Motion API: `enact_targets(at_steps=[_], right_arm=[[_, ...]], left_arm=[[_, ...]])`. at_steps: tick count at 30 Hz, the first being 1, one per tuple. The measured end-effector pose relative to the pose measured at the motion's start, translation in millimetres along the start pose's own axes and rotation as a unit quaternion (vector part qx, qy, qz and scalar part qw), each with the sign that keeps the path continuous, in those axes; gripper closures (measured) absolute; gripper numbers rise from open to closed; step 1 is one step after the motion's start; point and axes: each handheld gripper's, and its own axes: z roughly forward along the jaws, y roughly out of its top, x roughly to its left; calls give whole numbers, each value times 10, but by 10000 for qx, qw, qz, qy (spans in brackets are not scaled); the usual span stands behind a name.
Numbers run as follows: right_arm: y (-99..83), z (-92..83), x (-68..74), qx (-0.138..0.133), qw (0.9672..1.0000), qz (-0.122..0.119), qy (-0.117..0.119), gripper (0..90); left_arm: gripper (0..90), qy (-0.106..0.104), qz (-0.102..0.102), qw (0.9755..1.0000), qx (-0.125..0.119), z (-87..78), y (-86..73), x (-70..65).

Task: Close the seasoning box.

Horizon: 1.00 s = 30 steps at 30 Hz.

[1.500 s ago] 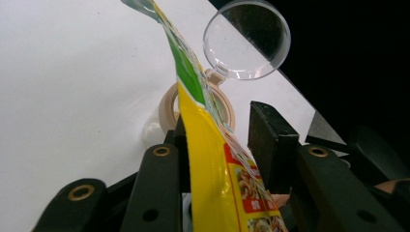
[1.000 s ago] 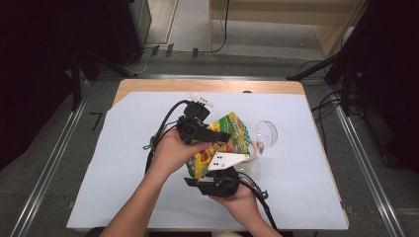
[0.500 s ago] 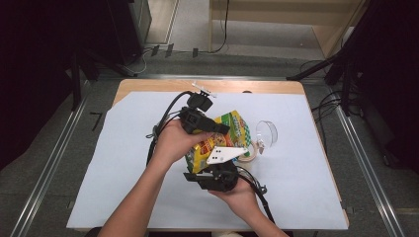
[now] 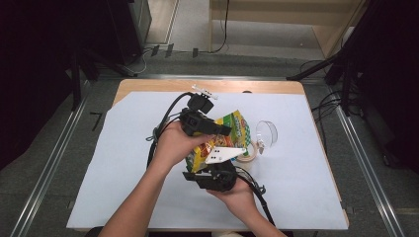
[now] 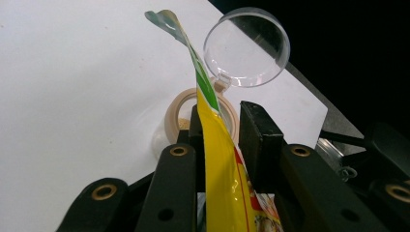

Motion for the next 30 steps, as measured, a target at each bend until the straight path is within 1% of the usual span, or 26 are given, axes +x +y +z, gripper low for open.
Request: enact_targets(at_steps=[1,5,8,13,18,23,27,28,30], right_arm=[[0,-4,-3,-6,10000,2,3,743],[-9,-18,-9,0,10000,23,-4,744],[-7,-27,-10,3,10000,-12,-8,744],[4,-41,-7,-11,9999,-93,-53,743],[7,-46,-6,-26,10000,-69,-22,743],[-6,-23,1,-52,10000,8,22,743],[-7,-29,10,-51,10000,-42,11,742],[-6,-30,12,-40,10000,-38,4,742],[-6,-29,11,-34,10000,-51,-9,741]], left_arm=[[760,-21,12,10000,-16,1,2,-6],[779,46,79,10000,3,20,7,-19],[782,25,36,10000,-30,20,7,5],[781,19,68,10000,-67,7,16,2],[780,-14,38,10000,-70,10,18,15],[783,51,49,10000,-14,12,10,3],[784,42,45,10000,-43,5,4,8],[784,12,33,10000,-57,6,2,14],[784,28,4,10000,-73,4,-2,27]])
